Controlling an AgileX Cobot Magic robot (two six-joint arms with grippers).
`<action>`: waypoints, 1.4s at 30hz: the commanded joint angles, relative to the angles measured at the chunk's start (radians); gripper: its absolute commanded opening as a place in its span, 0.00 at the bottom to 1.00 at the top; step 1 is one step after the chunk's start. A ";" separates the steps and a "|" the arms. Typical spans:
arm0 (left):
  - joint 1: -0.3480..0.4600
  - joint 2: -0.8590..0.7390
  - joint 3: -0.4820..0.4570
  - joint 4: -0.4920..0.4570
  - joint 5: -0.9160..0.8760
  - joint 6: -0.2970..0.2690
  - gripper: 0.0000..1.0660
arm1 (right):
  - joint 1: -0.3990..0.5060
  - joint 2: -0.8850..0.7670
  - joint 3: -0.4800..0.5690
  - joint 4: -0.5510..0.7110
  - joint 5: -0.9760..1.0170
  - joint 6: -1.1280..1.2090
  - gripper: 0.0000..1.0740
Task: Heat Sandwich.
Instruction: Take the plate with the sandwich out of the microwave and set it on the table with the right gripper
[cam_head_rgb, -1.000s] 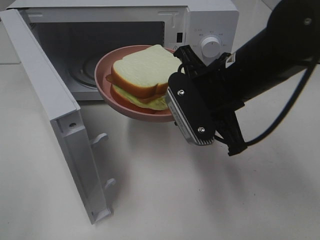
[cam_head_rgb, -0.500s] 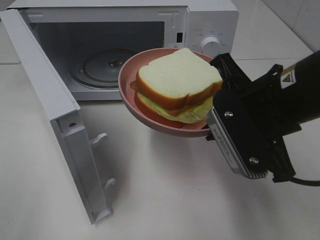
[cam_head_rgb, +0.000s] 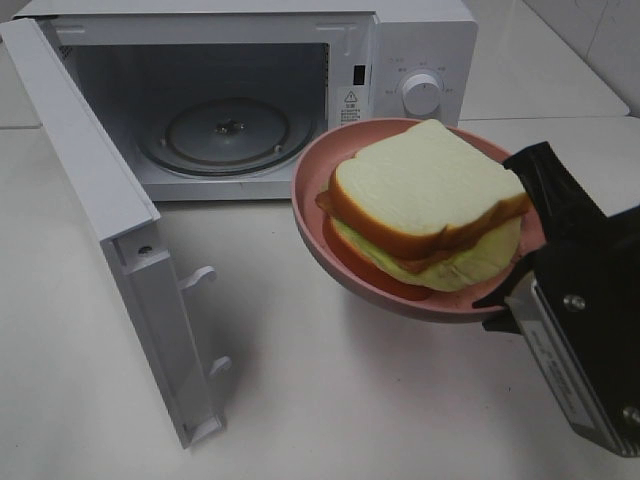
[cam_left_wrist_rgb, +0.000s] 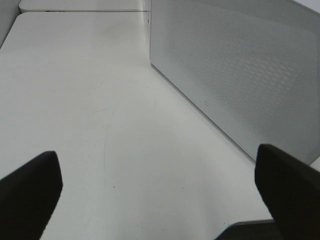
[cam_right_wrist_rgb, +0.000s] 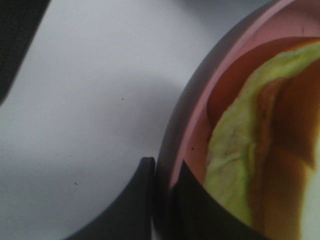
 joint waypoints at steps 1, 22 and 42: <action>0.002 -0.015 0.003 -0.001 -0.011 -0.006 0.92 | -0.005 -0.032 0.010 -0.013 -0.012 0.025 0.00; 0.002 -0.015 0.003 -0.001 -0.011 -0.006 0.92 | -0.005 -0.271 0.088 -0.172 0.152 0.276 0.00; 0.002 -0.015 0.003 -0.001 -0.011 -0.006 0.92 | -0.005 -0.291 0.087 -0.519 0.220 0.776 0.00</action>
